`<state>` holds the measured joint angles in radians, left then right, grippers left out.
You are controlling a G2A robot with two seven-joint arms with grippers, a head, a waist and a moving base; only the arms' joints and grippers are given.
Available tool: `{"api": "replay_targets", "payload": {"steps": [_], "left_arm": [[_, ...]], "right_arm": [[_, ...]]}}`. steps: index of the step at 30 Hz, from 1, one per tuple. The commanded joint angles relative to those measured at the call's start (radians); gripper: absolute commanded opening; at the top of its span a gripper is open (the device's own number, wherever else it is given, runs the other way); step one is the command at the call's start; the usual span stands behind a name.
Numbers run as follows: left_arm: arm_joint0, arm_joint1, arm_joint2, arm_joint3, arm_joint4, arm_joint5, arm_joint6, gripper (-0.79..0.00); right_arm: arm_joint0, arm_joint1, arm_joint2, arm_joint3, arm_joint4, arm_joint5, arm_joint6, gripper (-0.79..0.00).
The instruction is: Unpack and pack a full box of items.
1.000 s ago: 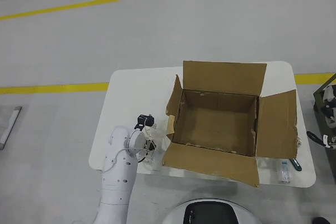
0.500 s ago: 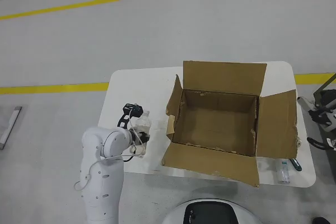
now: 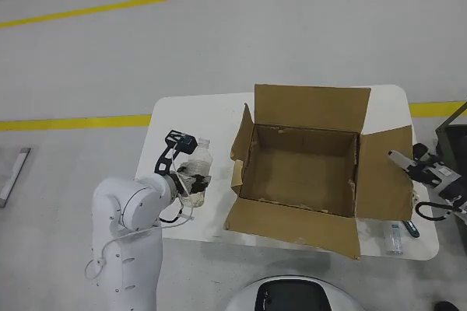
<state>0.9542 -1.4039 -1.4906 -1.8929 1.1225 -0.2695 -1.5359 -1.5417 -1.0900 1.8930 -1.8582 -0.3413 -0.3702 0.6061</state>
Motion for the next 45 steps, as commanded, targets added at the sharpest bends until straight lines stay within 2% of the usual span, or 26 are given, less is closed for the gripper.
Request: {"api": "replay_targets", "payload": {"steps": [1, 21, 29, 34, 39, 40, 41, 42, 45], "left_arm": [[0.000, 0.004, 0.003, 0.006, 0.004, 0.006, 0.000, -0.785], [0.003, 0.008, 0.005, 0.016, 0.000, 0.013, 0.000, -0.785], [0.027, 0.021, -0.031, -0.005, 0.017, 0.029, 0.076, -0.785], [0.012, 0.034, -0.081, -0.051, 0.007, 0.040, 0.075, -0.785], [-0.005, 0.045, -0.126, -0.114, -0.084, 0.045, 0.048, -0.785], [-0.009, 0.047, -0.131, -0.127, -0.101, 0.043, 0.040, -0.785], [-0.013, 0.049, -0.134, -0.142, -0.123, 0.046, 0.032, -0.785], [-0.019, 0.051, -0.134, -0.156, -0.145, 0.046, 0.022, -0.785], [-0.044, 0.057, -0.122, -0.189, -0.210, 0.051, 0.000, -0.785]], "right_arm": [[-0.003, 0.001, -0.013, 0.002, -0.003, -0.007, 0.005, -0.785], [-0.006, 0.000, -0.035, 0.004, -0.016, 0.023, -0.010, -0.785], [0.058, 0.010, -0.072, -0.018, 0.051, 0.055, 0.109, -0.785], [0.116, 0.018, -0.105, 0.009, 0.080, 0.082, 0.194, -0.785], [0.159, 0.023, -0.132, 0.026, 0.076, 0.120, 0.222, -0.785], [0.164, 0.024, -0.137, 0.025, 0.069, 0.122, 0.220, -0.613], [0.168, 0.024, -0.141, 0.024, 0.064, 0.123, 0.217, -0.139], [0.171, 0.025, -0.143, 0.024, 0.059, 0.128, 0.212, 0.000], [0.173, 0.028, -0.144, 0.007, 0.029, 0.131, 0.193, 0.000]]}}
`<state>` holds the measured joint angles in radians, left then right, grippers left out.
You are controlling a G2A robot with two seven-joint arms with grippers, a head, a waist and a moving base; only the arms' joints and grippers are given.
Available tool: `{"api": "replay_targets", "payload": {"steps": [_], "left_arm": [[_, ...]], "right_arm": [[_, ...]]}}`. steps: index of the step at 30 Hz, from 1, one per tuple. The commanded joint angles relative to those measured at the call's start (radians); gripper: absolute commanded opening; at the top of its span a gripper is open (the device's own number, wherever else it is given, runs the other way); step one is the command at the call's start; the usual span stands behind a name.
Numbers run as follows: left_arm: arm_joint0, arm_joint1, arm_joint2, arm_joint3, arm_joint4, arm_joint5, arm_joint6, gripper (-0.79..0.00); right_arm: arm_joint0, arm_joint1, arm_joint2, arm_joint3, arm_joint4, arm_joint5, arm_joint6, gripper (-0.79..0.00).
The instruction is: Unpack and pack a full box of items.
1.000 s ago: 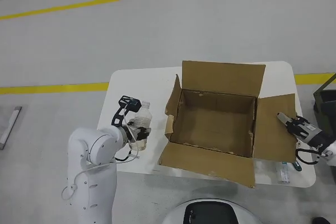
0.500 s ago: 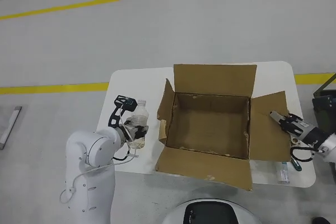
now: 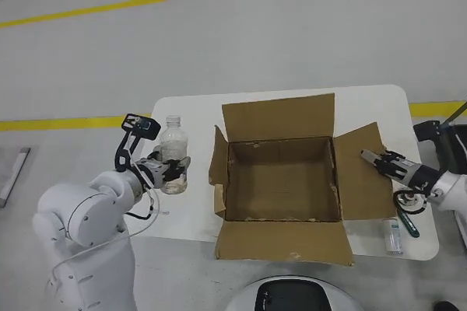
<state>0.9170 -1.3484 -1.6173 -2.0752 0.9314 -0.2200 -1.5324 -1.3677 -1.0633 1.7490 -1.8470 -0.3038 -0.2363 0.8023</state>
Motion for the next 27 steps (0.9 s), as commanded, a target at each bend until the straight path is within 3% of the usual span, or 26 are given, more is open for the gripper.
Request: {"api": "replay_targets", "payload": {"steps": [1, 9, 12, 15, 27], "left_arm": [[-0.017, 0.003, 0.014, -0.016, -0.044, 0.002, -0.003, -0.785], [-0.087, 0.021, 0.138, -0.041, -0.250, 0.001, -0.003, -0.785], [-0.115, 0.027, 0.181, 0.007, -0.422, 0.022, -0.003, -0.785], [-0.143, 0.041, 0.236, 0.048, -0.457, 0.026, -0.003, -0.785], [-0.145, 0.043, 0.242, 0.054, -0.464, 0.028, -0.003, -0.785]], "right_arm": [[-0.002, 0.002, 0.003, -0.010, -0.019, -0.004, -0.011, 0.000], [-0.045, 0.009, 0.080, -0.074, -0.067, 0.023, -0.085, 0.000], [-0.066, 0.011, 0.118, -0.096, -0.065, 0.035, -0.109, 0.000], [-0.084, 0.013, 0.152, -0.121, -0.062, 0.033, -0.123, 0.000], [-0.161, 0.020, 0.235, -0.168, -0.059, -0.018, -0.138, 0.000]]}}
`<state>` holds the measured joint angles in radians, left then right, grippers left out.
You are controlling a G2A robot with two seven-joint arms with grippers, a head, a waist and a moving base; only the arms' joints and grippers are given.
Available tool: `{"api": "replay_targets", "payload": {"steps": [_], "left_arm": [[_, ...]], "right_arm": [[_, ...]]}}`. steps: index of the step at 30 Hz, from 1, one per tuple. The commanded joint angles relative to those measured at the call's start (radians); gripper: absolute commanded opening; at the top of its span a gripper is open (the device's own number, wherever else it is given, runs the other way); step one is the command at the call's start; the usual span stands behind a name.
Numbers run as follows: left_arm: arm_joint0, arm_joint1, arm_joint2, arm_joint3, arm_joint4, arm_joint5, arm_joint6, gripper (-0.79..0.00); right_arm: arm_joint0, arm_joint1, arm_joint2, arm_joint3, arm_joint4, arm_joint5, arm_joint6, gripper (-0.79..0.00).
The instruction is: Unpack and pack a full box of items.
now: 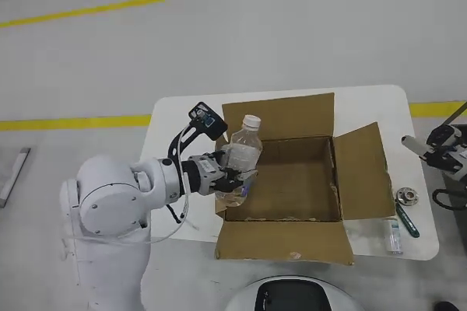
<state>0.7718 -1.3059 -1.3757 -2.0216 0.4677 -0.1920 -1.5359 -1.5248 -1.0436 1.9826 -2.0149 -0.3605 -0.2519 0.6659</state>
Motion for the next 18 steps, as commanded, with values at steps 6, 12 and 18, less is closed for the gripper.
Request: {"api": "replay_targets", "payload": {"steps": [6, 12, 18], "left_arm": [[0.026, 0.005, 0.030, 0.014, 0.011, 0.023, 0.061, -0.785], [-0.038, 0.004, 0.109, 0.104, 0.003, 0.170, 0.062, -0.785], [-0.073, 0.014, 0.114, 0.195, 0.054, 0.255, 0.039, -0.785]], "right_arm": [[-0.020, 0.002, 0.003, 0.000, -0.007, -0.012, -0.011, 0.000], [-0.019, 0.006, 0.014, -0.022, 0.001, -0.014, -0.016, 0.000], [-0.030, 0.008, 0.026, -0.028, -0.005, -0.011, -0.028, 0.000]]}}
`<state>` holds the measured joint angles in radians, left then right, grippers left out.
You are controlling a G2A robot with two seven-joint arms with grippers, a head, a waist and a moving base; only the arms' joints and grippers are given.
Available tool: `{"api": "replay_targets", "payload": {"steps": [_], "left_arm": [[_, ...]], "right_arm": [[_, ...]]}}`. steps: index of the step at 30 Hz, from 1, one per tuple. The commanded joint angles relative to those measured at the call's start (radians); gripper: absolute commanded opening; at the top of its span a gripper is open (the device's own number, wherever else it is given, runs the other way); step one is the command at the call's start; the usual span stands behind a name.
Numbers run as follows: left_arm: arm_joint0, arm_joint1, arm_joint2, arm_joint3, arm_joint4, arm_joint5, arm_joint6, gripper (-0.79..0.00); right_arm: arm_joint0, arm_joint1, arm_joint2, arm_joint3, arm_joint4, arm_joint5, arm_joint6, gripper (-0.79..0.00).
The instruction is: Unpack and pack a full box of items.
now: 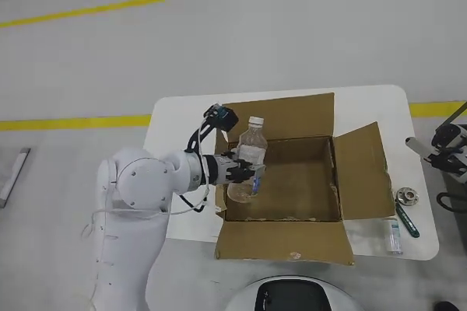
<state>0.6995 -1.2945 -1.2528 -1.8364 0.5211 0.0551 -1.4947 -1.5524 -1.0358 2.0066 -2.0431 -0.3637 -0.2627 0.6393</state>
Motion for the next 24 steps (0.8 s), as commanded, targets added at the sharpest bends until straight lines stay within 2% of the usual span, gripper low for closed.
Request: {"api": "replay_targets", "payload": {"steps": [1, 12, 24], "left_arm": [[0.000, 0.006, -0.022, 0.021, 0.007, 0.018, -0.003, -0.785], [0.017, 0.037, -0.072, 0.052, 0.088, 0.038, -0.020, -0.785], [0.022, 0.054, -0.029, 0.079, 0.146, 0.049, -0.013, -0.785]], "right_arm": [[-0.005, 0.000, 0.005, 0.002, -0.002, 0.001, -0.004, 0.000], [-0.022, 0.005, 0.022, -0.011, -0.013, 0.007, -0.010, 0.000], [-0.035, 0.009, 0.036, -0.037, -0.040, 0.011, -0.024, 0.000]]}}
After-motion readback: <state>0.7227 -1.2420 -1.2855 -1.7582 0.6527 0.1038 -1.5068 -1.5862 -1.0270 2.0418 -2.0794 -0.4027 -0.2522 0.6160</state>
